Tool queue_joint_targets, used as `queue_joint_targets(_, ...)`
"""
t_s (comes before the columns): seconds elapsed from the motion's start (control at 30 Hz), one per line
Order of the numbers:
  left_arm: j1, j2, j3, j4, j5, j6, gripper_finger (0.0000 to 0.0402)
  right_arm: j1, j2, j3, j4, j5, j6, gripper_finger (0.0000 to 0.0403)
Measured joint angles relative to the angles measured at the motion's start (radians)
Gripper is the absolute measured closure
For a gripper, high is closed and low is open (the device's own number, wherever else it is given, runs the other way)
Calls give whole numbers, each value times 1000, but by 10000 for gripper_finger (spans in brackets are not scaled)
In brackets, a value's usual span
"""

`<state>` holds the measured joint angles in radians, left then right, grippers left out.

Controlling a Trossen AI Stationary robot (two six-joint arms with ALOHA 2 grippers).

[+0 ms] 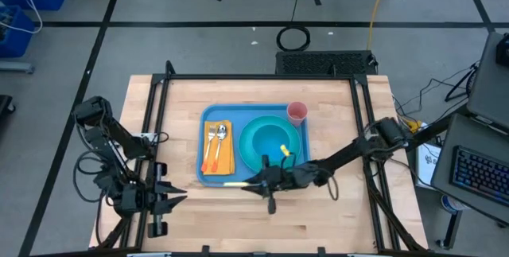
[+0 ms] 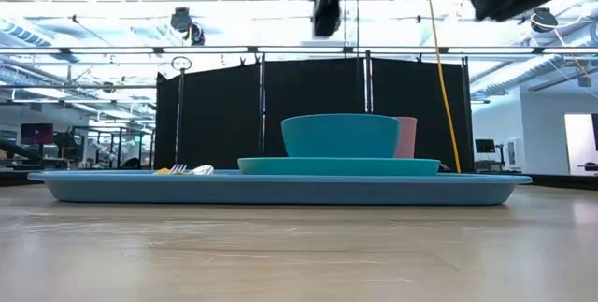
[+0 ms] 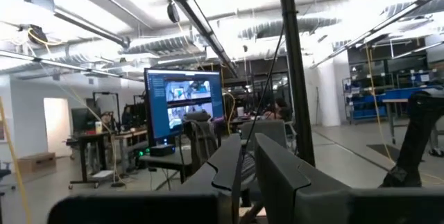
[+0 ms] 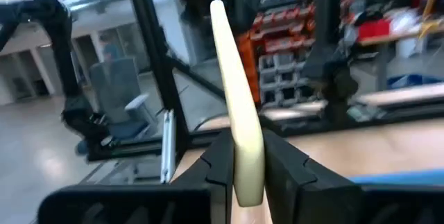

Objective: Set up tray
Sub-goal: Put the yellow knife on the yellow table napkin

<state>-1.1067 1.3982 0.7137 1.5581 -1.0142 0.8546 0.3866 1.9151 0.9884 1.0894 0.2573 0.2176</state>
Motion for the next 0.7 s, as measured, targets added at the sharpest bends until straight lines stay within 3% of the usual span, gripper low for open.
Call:
queue_joint_targets(0.17, 26, 0, 0, -9, -6, -20, 336, 19, -56, -28, -13, 37, -63, 363)
queue_joint_targets(0.5, 42, 0, 0, -40, -61, -72, 205, 21, -59, -26, -2, 57, -76, 363)
queue_joint_targets(0.7, 48, 1, 0, -101, -78, -132, 182, 20, -59, -25, 6, 53, -81, 363)
